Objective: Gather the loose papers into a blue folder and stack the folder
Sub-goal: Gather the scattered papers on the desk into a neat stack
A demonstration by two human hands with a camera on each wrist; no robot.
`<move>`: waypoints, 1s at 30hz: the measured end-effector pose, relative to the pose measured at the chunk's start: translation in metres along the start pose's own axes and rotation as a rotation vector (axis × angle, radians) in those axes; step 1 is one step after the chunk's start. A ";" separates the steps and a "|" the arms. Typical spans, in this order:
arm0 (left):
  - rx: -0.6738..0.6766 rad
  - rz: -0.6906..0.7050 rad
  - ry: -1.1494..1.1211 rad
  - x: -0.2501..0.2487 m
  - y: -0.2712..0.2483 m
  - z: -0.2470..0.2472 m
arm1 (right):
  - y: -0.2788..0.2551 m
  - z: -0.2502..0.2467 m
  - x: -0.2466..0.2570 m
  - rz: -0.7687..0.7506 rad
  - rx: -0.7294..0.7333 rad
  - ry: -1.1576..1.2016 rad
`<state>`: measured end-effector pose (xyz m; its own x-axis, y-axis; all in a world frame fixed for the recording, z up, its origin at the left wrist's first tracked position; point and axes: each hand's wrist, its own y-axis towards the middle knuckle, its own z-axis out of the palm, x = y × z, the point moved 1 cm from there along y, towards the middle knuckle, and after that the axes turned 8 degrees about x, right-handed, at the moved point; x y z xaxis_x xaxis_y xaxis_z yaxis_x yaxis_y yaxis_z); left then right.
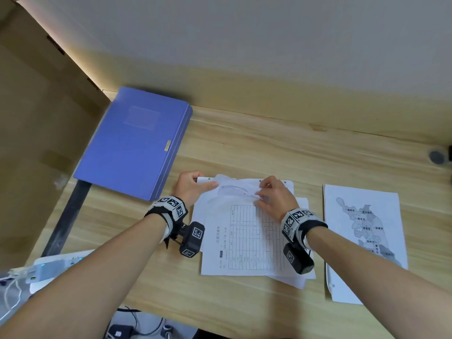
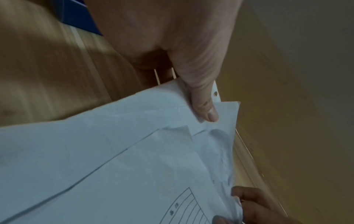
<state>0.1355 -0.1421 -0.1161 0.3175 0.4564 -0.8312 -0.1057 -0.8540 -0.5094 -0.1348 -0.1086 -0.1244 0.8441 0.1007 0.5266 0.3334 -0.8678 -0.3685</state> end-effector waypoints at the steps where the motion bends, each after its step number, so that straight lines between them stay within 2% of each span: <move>1: -0.003 -0.013 -0.010 0.003 0.001 0.000 | 0.002 0.000 0.002 0.023 0.034 -0.017; 4: -0.010 -0.020 -0.074 0.008 0.001 0.001 | 0.003 0.000 0.005 0.045 0.145 -0.058; 6: -0.048 -0.019 -0.087 0.008 0.000 0.000 | 0.000 -0.003 0.002 0.033 0.151 -0.030; 8: -0.093 -0.015 -0.035 0.010 0.000 -0.006 | -0.007 -0.011 -0.005 0.052 0.065 -0.007; 10: -0.133 -0.039 0.053 0.013 0.001 -0.017 | -0.014 -0.026 -0.018 0.119 -0.087 0.042; 13: -0.111 -0.084 0.137 0.016 0.001 -0.033 | -0.026 -0.051 -0.037 0.253 -0.244 0.133; 16: -0.096 -0.074 0.202 0.006 -0.002 -0.039 | -0.037 -0.064 -0.051 0.298 -0.287 0.160; 20: -0.074 -0.061 0.257 0.003 -0.001 -0.037 | -0.047 -0.064 -0.047 0.316 -0.242 0.271; 23: -0.179 -0.075 0.284 0.003 -0.002 -0.032 | -0.051 -0.055 -0.046 0.352 -0.267 0.287; 27: -0.373 -0.124 0.282 0.012 -0.008 -0.028 | -0.060 -0.048 -0.054 0.479 -0.398 0.297; 30: -0.373 -0.151 0.332 0.014 -0.020 -0.024 | -0.069 -0.046 -0.055 0.565 -0.464 0.392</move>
<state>0.1648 -0.1242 -0.1125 0.5914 0.5295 -0.6081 0.2884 -0.8432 -0.4537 -0.2238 -0.0769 -0.0929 0.5965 -0.5130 0.6173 -0.3766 -0.8581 -0.3491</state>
